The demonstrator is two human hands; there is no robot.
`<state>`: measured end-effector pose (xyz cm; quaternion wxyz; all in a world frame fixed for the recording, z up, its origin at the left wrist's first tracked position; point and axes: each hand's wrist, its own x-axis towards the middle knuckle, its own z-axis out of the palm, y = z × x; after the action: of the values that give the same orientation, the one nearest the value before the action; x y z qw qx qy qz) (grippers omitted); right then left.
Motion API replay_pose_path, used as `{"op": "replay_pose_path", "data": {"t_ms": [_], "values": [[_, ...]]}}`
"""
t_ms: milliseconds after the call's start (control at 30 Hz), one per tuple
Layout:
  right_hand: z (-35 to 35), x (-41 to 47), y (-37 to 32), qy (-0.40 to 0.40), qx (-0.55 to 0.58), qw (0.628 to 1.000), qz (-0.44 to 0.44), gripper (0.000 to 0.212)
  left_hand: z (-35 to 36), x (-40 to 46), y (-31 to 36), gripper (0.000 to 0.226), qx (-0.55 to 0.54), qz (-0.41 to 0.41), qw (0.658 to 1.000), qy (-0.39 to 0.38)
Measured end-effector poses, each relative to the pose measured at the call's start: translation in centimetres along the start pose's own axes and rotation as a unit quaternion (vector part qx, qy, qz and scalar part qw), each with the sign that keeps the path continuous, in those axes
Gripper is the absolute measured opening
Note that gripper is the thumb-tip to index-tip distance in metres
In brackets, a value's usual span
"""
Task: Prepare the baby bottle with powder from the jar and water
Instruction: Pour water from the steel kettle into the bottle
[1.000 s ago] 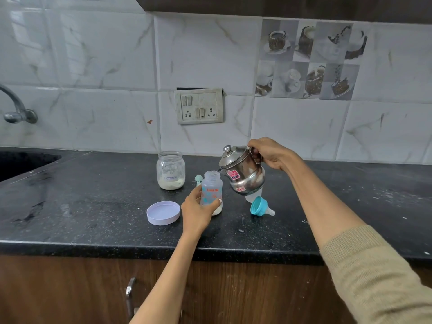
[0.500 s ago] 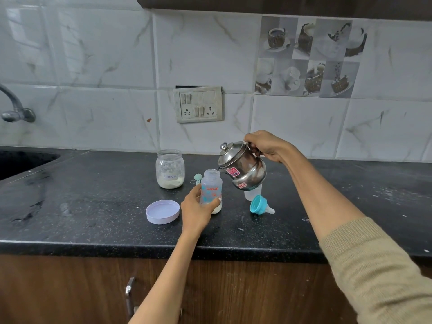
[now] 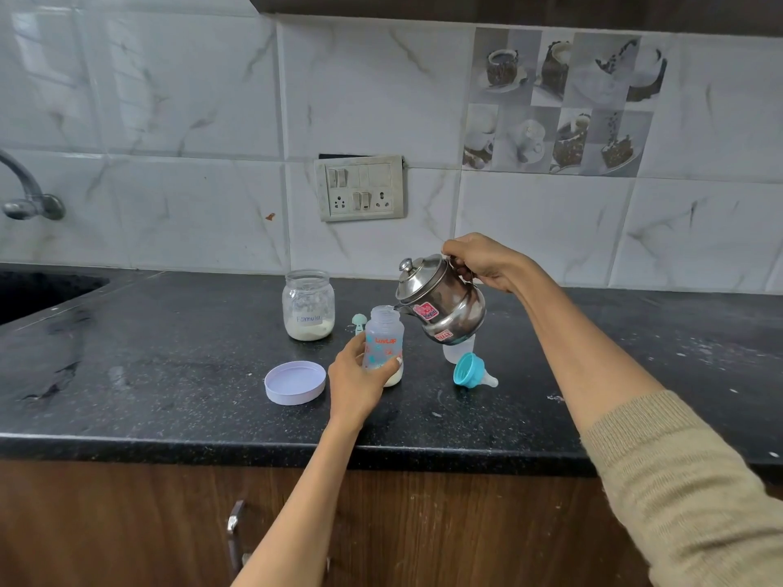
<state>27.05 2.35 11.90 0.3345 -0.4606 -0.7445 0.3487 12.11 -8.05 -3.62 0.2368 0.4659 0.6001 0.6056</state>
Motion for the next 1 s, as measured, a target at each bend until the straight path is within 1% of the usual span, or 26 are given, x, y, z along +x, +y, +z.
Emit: {"op": "replay_pose_path", "data": {"t_ms": [533,800,1000], "values": [[-0.14,0.19,-0.34,-0.001,-0.013,1.0,-0.001,0.034,-0.06,-0.18,0.21,0.062,0.003,-0.004,1.0,-0.001],[-0.18,0.26,-0.5,-0.006,-0.02,1.0,-0.001,0.035,-0.06,-0.19,0.33,0.066,0.008,-0.005,1.0,-0.002],[-0.23,0.34,-0.67,-0.009,-0.025,1.0,0.001,0.035,-0.11,-0.29,0.37,0.061,0.005,0.0,1.0,-0.005]]}}
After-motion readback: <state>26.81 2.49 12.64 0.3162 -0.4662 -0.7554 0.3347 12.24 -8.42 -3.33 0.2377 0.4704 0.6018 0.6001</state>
